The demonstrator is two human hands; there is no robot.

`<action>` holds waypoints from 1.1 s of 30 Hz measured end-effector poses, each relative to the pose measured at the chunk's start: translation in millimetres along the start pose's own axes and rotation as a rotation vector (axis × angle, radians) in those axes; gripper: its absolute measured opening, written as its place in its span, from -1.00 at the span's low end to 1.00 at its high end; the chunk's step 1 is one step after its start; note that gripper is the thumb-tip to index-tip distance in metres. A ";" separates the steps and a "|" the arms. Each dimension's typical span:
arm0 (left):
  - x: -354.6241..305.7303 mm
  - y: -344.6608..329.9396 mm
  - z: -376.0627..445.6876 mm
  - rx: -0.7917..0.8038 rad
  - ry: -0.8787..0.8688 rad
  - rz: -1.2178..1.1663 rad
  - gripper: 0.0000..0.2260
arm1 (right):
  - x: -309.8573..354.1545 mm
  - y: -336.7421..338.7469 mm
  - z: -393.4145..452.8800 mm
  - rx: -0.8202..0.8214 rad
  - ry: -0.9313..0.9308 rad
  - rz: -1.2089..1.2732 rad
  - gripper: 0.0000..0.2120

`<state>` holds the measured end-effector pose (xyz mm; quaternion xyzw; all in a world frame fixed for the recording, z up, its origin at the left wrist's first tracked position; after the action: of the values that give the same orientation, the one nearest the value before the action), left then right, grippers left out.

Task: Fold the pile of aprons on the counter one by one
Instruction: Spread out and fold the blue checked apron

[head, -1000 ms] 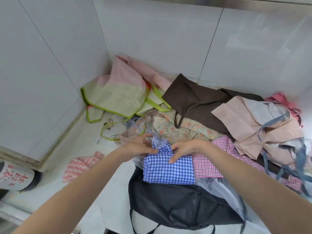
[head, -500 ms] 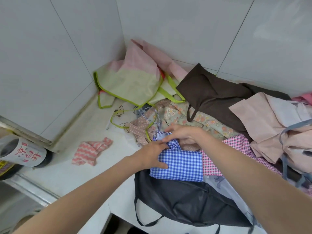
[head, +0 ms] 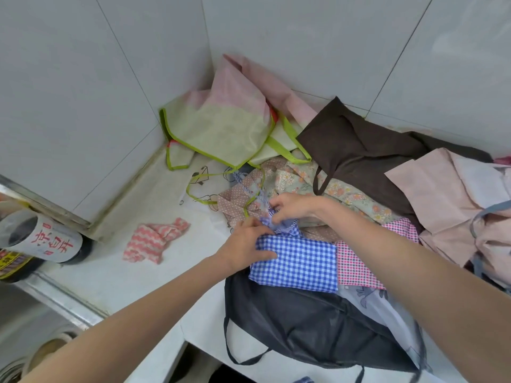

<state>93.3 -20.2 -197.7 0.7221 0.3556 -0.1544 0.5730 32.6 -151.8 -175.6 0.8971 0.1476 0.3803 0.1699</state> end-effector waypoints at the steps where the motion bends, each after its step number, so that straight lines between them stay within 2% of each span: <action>1: 1.3 -1.2 0.7 -0.043 0.034 -0.064 -0.50 | 3.8 2.7 -3.4 0.041 0.012 0.074 -0.91; 2: 3.0 -2.1 1.4 -0.077 0.078 -0.103 -0.50 | 9.6 5.3 -5.8 0.060 0.025 0.137 -0.86; 4: 3.1 -1.6 3.8 -0.112 0.139 -0.140 -0.47 | 18.2 10.0 -10.8 0.012 0.044 0.248 -0.87; 6: -0.7 1.7 9.2 -0.097 0.115 -0.189 -0.34 | 28.6 14.2 -19.4 -0.063 0.044 0.311 -0.82; 8: -5.5 5.6 16.0 0.004 0.083 -0.184 -0.11 | 41.3 16.3 -26.0 -0.126 0.065 0.254 -0.71; 9: -10.2 6.3 19.5 0.085 0.079 -0.136 -0.06 | 47.7 18.9 -30.9 -0.182 0.075 0.176 -0.69; 11: -16.8 7.2 25.9 0.229 0.105 -0.002 -0.19 | 58.7 25.3 -39.8 -0.300 0.072 -0.004 -0.68; 14: -26.5 8.9 33.4 0.314 0.091 0.124 -0.58 | 71.6 38.2 -63.6 -0.442 0.061 -0.234 -0.73; 16: -30.4 7.8 35.6 0.347 0.068 0.189 -0.62 | 76.1 48.5 -80.2 -0.519 0.008 -0.397 -0.76; 18: -36.7 7.7 37.0 0.373 0.043 0.286 -0.60 | 76.4 56.5 -93.5 -0.583 -0.061 -0.518 -0.67; 20: -43.7 8.2 38.7 0.389 0.015 0.366 -0.65 | 74.0 61.5 -102.3 -0.568 -0.075 -0.524 -0.62; 23: -51.4 5.4 40.4 0.452 -0.004 0.395 -0.67 | 69.3 64.4 -114.8 -0.490 -0.082 -0.390 -0.53; 25: -53.3 2.6 38.8 0.490 -0.016 0.382 -0.67 | 67.4 63.6 -123.0 -0.415 -0.106 -0.302 -0.56; 28: -52.5 0.2 36.7 0.484 -0.021 0.313 -0.67 | 68.4 63.1 -135.5 -0.346 -0.123 -0.223 -0.67; 31: -47.7 10.4 37.3 0.441 0.035 0.205 -0.71 | 74.0 70.9 -154.2 -0.300 -0.090 0.018 -0.72; 33: -42.5 31.5 39.1 0.378 0.086 0.045 -0.75 | 75.2 76.4 -171.5 -0.251 -0.050 0.138 -0.76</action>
<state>92.5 -74.1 -159.9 0.8306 0.3283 -0.1747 0.4145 -32.5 -157.8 15.8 0.8860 0.0324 0.3842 0.2577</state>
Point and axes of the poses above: each hand's wrist, its own z-axis towards the middle knuckle, its own y-axis out of the back of the hand, x = y × z, the point moved 3 cm from there along z, towards the middle knuckle, and after that the axes turned 4 degrees about -z, right-handed, at the moved point
